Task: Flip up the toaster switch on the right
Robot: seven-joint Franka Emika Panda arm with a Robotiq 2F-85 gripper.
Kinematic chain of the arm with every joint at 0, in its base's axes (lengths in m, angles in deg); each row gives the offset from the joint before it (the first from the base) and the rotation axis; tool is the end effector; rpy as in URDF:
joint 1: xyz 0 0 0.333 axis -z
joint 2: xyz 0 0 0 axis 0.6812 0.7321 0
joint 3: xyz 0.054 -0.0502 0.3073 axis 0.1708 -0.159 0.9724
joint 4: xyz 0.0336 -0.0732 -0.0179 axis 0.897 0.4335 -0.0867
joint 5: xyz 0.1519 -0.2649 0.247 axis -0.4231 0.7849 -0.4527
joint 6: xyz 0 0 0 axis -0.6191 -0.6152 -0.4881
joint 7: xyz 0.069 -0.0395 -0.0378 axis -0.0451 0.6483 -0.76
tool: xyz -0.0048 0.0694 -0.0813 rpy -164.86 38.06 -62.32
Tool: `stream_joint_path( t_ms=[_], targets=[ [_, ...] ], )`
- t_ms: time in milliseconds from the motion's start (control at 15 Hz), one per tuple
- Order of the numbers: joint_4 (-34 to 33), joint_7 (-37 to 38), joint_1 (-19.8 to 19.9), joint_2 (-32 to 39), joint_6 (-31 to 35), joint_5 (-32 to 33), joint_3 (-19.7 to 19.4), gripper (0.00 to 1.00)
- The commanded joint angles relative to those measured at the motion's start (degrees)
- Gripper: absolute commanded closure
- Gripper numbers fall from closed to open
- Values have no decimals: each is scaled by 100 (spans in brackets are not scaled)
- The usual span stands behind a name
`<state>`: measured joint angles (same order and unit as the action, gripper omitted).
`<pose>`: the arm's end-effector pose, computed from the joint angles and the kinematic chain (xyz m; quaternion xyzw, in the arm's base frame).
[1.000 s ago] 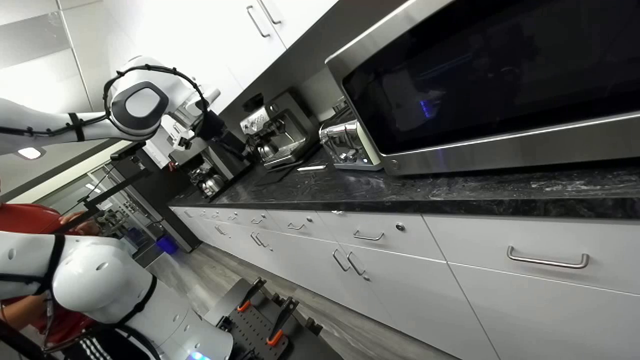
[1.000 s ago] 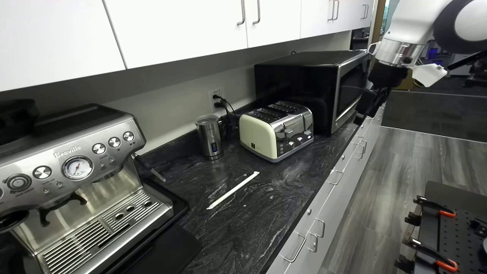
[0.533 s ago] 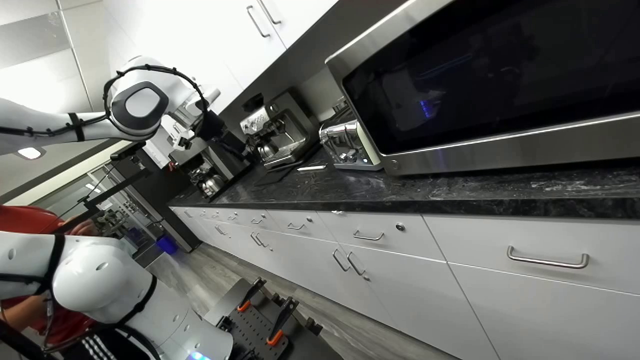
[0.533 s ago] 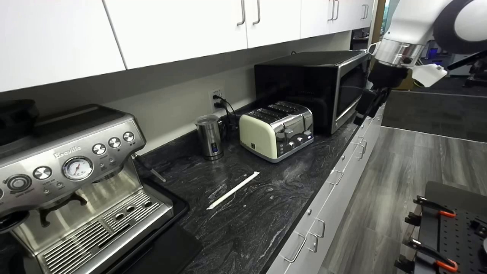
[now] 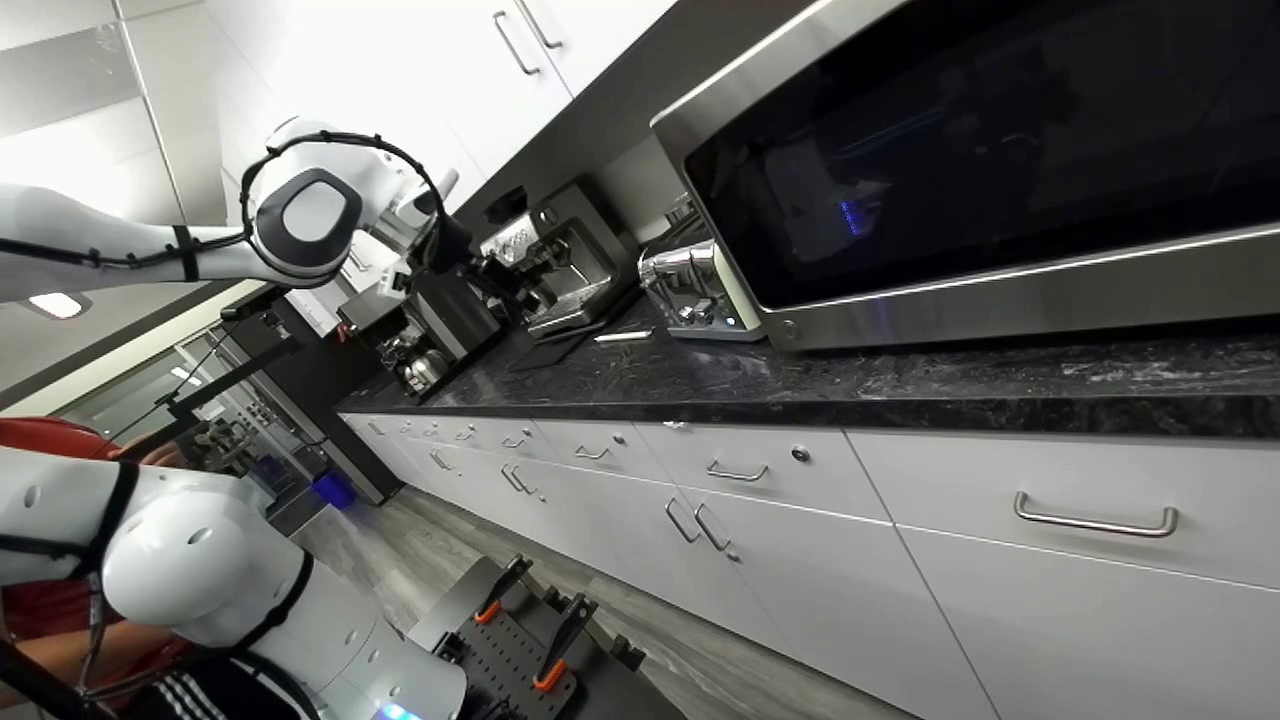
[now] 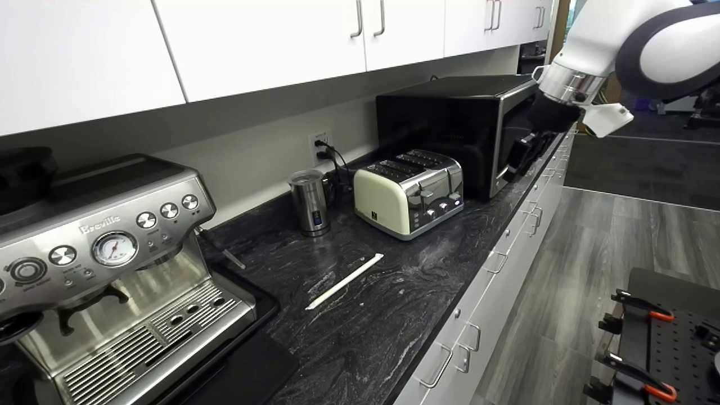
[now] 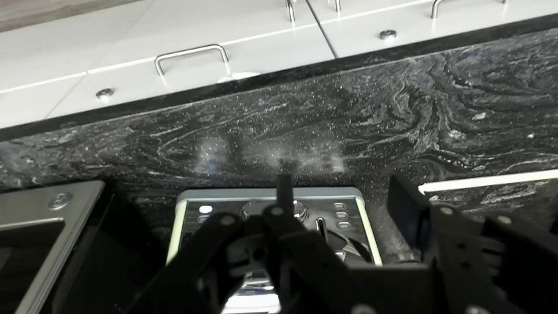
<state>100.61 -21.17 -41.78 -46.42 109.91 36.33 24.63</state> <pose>0.3956 0.0120 0.4666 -0.9800 0.0781 -0.1821 0.0198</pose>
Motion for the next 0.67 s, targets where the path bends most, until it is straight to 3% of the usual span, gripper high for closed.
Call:
stream_joint_path(
  t_ms=[0, 267, 600],
  targets=[
    [-203, -118, 189, 831, 865, 253, -37, 73],
    [-313, -27, 545, 1628, 1693, 752, -74, 100],
    [-581, 85, 863, 2365, 1967, 1231, -242, 100]
  ],
)
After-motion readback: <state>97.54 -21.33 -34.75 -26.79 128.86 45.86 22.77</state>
